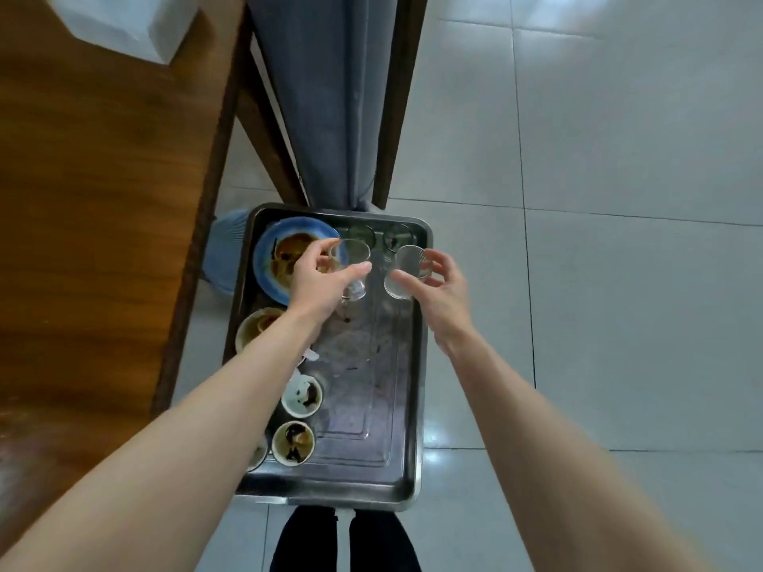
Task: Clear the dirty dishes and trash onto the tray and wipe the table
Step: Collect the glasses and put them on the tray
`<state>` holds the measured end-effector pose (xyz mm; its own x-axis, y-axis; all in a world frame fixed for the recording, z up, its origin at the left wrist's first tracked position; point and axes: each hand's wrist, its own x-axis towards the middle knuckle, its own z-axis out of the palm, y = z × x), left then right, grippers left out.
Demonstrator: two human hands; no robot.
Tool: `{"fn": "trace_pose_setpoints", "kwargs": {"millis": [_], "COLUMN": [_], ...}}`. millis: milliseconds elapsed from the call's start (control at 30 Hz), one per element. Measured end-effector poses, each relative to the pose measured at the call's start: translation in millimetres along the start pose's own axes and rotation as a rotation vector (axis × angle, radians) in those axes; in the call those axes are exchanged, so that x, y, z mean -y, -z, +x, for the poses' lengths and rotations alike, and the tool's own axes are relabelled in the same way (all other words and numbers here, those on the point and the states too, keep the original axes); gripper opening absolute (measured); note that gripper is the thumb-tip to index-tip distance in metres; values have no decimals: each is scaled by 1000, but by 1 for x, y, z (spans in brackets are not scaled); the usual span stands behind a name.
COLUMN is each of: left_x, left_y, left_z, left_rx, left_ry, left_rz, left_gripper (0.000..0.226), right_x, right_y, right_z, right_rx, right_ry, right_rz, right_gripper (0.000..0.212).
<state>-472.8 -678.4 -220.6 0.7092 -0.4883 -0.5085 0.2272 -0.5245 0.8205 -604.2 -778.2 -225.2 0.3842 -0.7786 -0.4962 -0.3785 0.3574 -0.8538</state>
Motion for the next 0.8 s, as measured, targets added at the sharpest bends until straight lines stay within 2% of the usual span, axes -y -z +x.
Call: {"fn": "trace_pose_setpoints", "kwargs": {"millis": [300,533,800], "left_x": [42,54,58], "left_y": [-25,-33,-37], "left_z": [40,51,53], "left_rx": [-40,-48,-48], "left_ry": [18,20,-30], "left_rz": [69,97,255], "left_gripper": [64,66,65], "right_x": [-50,-62,-67], "right_y": [-4,-8,-6], "right_z": [53,68,69], "right_rx": [29,48,49], "right_ry": [20,16,12], "right_rz": [-107,-146,-143], "right_gripper": [55,62,61]}}
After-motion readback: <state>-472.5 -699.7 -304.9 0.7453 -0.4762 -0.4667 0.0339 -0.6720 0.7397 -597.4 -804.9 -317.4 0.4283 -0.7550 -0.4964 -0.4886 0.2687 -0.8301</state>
